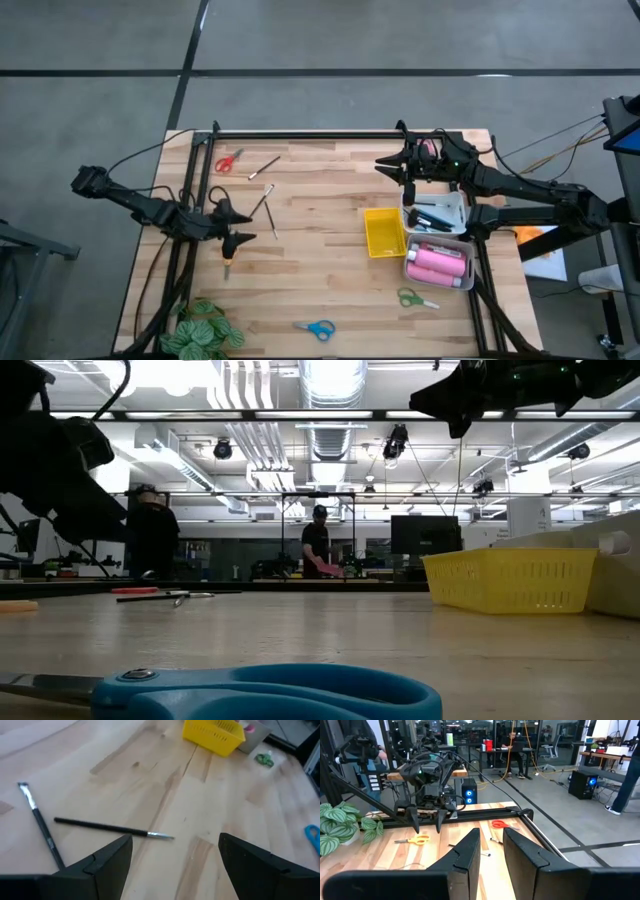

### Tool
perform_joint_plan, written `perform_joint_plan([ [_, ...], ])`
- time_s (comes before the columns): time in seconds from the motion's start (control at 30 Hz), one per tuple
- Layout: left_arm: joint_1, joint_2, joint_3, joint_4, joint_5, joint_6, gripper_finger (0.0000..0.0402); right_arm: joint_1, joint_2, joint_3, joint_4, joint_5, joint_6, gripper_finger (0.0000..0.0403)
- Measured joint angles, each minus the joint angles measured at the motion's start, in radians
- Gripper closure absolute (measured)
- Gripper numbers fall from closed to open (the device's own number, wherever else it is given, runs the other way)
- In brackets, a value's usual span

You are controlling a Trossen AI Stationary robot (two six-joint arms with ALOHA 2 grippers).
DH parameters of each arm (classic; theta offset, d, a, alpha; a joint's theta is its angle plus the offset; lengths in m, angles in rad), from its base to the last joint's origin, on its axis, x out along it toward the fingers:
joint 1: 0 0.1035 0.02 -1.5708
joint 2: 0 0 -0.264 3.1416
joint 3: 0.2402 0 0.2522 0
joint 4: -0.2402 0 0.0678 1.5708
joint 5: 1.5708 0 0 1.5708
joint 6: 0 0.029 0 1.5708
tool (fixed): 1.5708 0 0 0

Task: Pick & Place Paint Supplies
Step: Put the black paint brush into the white bin

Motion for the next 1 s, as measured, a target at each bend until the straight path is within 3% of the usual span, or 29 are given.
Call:
perform_joint_plan([
  [0.1,0.0,0.0,0.0,0.054,0.0,-0.046,0.0101,0.0,0.0,0.0,0.0,0.0,0.0,0.032],
  [0.23,0.0,0.0,0.0,0.14,-0.002,-0.257,0.0101,0.0,0.0,0.0,0.0,0.0,0.0,0.032],
  [0.3,0.017,0.0,0.014,0.182,-0.026,-0.282,0.0101,0.0,0.0,0.0,0.0,0.0,0.0,0.032],
  [0.43,0.057,0.0,0.122,0.148,0.052,-0.147,0.0101,0.0,0.0,0.0,0.0,0.0,0.0,0.032],
  [0.6,0.138,0.036,0.358,-0.11,0.052,0.009,0.0101,0.0,0.0,0.0,0.0,-0.001,0.0,0.032],
  [0.8,0.31,0.169,0.613,-0.384,0.026,0.04,0.0101,0.0,0.0,0.0,0.0,-0.001,0.0,0.032],
  [1.0,0.469,0.334,0.749,-0.417,0.117,0.175,0.0101,0.0,0.0,0.0,0.0,-0.001,0.0,0.032],
])
